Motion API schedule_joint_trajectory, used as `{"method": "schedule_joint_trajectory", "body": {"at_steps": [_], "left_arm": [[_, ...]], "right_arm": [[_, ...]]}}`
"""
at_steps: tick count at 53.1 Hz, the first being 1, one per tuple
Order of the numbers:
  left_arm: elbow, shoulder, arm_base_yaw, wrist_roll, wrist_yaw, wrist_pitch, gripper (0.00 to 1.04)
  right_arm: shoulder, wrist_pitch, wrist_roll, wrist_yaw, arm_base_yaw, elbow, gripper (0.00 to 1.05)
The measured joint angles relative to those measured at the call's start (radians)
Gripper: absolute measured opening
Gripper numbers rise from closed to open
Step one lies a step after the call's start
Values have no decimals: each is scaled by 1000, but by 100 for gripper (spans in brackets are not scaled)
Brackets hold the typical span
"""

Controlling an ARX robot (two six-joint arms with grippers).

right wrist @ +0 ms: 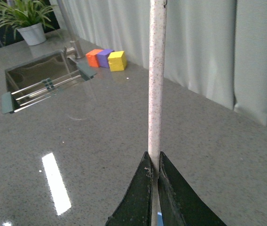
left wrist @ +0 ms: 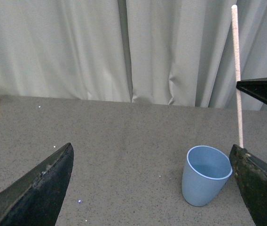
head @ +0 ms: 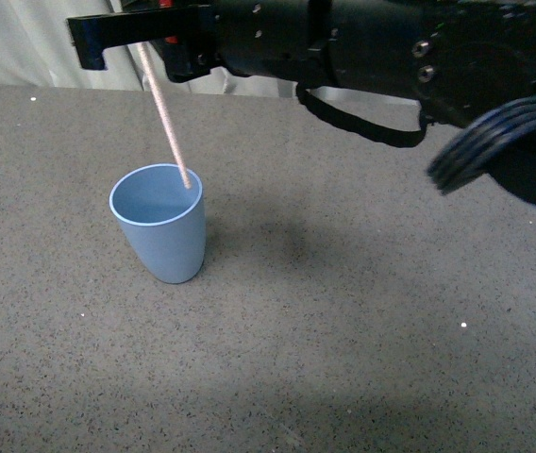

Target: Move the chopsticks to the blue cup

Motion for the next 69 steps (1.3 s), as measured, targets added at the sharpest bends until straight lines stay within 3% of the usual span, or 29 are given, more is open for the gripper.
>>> {"method": "schedule_joint_trajectory", "body": {"at_steps": [15, 34, 40, 49, 55, 61, 69], "left_arm": [[0, 0, 0, 0, 0, 0, 98], [0, 0, 0, 0, 0, 0, 98], [0, 0, 0, 0, 0, 0, 98], [0, 0, 0, 0, 0, 0, 98], [0, 0, 0, 0, 0, 0, 98], [0, 0, 0, 0, 0, 0, 98], [0, 0, 0, 0, 0, 0, 98]], "right_arm": [[172, 12, 36, 14, 16, 153, 1], [260, 31, 34, 31, 23, 149, 1], [260, 37, 34, 30, 19, 142, 19], [220, 56, 41, 27, 0, 87, 56], [187, 56, 38, 25, -11, 56, 72], [122, 56, 38, 85, -39, -6, 96], [8, 11, 27, 230, -98, -96, 95]]}}
